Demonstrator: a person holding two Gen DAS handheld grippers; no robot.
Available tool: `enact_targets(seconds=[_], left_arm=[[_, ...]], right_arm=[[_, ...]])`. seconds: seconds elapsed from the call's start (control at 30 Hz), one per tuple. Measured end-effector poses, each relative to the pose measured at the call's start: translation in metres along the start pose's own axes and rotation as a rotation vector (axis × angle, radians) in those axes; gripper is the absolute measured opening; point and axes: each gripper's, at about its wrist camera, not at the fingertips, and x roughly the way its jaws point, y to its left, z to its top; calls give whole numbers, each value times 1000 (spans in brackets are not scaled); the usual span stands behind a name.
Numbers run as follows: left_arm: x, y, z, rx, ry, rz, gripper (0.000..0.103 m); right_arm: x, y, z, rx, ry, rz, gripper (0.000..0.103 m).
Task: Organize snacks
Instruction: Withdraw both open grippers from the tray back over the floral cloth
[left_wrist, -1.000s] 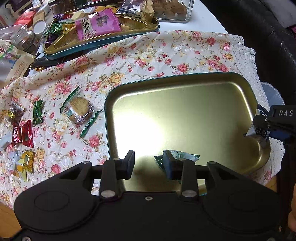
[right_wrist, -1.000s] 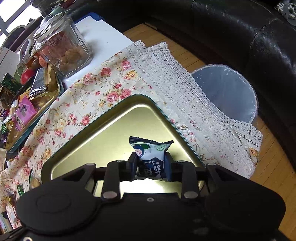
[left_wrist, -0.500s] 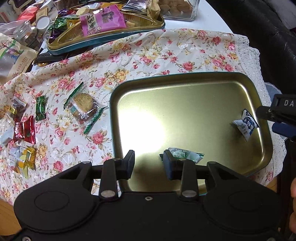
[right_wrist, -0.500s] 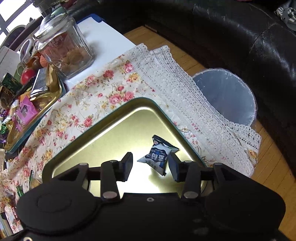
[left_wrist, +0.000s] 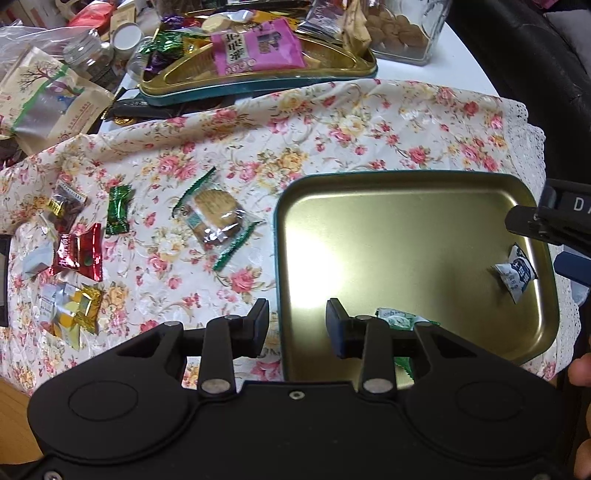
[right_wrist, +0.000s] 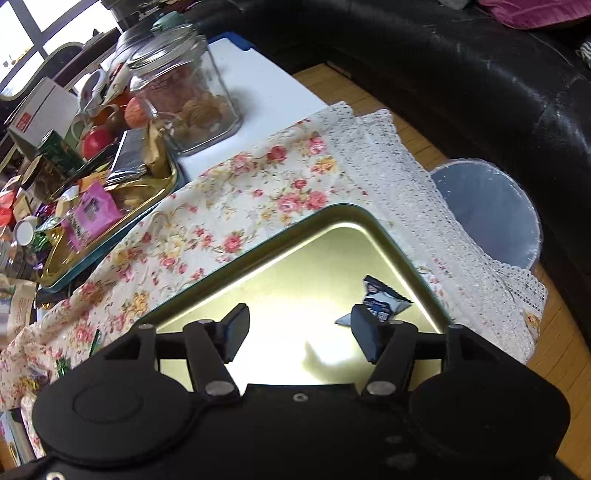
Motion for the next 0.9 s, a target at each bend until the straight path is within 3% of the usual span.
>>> enact_targets(seconds=[0.57, 0.77, 0.9], left_arm=[[-15, 65, 5, -119, -42, 33, 45], [-23, 100, 5, -176, -77, 63, 45], [-29, 126, 4, -226, -101, 83, 45]], right_arm=[[9, 89, -16, -140, 59, 21, 74], [11, 126, -28, -194, 97, 60, 74], [8, 152, -37, -259, 74, 91, 70]])
